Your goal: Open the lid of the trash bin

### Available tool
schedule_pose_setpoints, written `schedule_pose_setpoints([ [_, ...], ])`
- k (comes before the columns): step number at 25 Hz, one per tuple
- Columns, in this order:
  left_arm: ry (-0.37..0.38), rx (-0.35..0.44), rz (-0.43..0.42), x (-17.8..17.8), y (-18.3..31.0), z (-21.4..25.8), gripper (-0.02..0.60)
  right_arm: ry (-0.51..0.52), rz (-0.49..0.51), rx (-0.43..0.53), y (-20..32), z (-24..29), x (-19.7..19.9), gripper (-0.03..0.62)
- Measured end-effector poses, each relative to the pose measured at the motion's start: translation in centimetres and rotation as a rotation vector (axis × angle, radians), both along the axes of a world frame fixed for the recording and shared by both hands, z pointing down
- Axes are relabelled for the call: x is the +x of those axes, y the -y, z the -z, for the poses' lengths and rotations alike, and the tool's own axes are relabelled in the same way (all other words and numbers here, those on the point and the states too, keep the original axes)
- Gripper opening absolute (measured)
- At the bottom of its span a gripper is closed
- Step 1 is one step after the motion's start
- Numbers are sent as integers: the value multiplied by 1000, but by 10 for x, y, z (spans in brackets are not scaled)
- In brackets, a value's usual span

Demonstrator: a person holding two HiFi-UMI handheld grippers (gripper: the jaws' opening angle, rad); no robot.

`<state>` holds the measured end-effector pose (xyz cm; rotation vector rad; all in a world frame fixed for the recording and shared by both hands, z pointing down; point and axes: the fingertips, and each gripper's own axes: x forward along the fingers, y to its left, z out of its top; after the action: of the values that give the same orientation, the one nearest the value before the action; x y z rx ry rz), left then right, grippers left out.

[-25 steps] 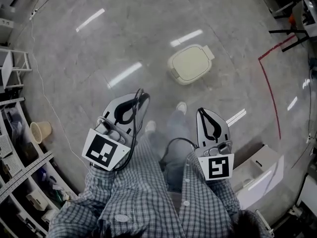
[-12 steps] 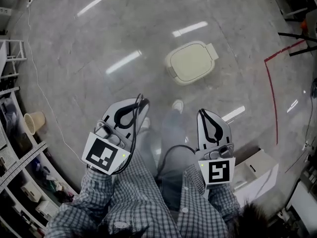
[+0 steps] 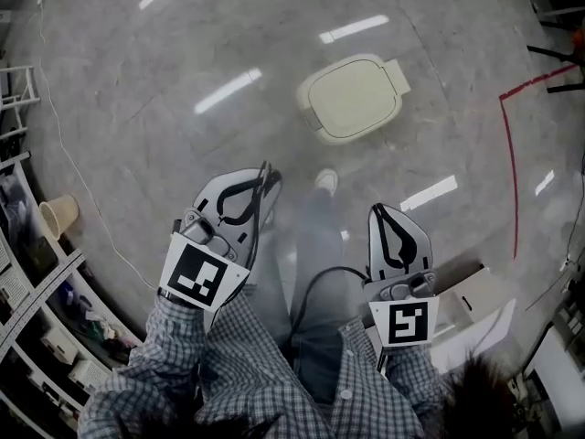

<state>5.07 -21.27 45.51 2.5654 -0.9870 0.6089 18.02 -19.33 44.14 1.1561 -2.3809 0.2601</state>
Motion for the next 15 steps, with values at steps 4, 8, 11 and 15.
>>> schedule_pose_setpoints([
  [4, -1, -30, -15, 14, 3, -22, 6, 12, -9, -31, 1, -15, 9, 23],
  [8, 13, -55, -28, 22, 3, -41, 6, 36, -22, -61, 1, -29, 15, 23],
  [11, 25, -72, -26, 28, 4, -57, 6, 86, -60, -91, 5, -41, 24, 23],
  [15, 52, -84, -39, 32, 7, -78, 6, 105, -83, -90, 12, -51, 31, 23],
])
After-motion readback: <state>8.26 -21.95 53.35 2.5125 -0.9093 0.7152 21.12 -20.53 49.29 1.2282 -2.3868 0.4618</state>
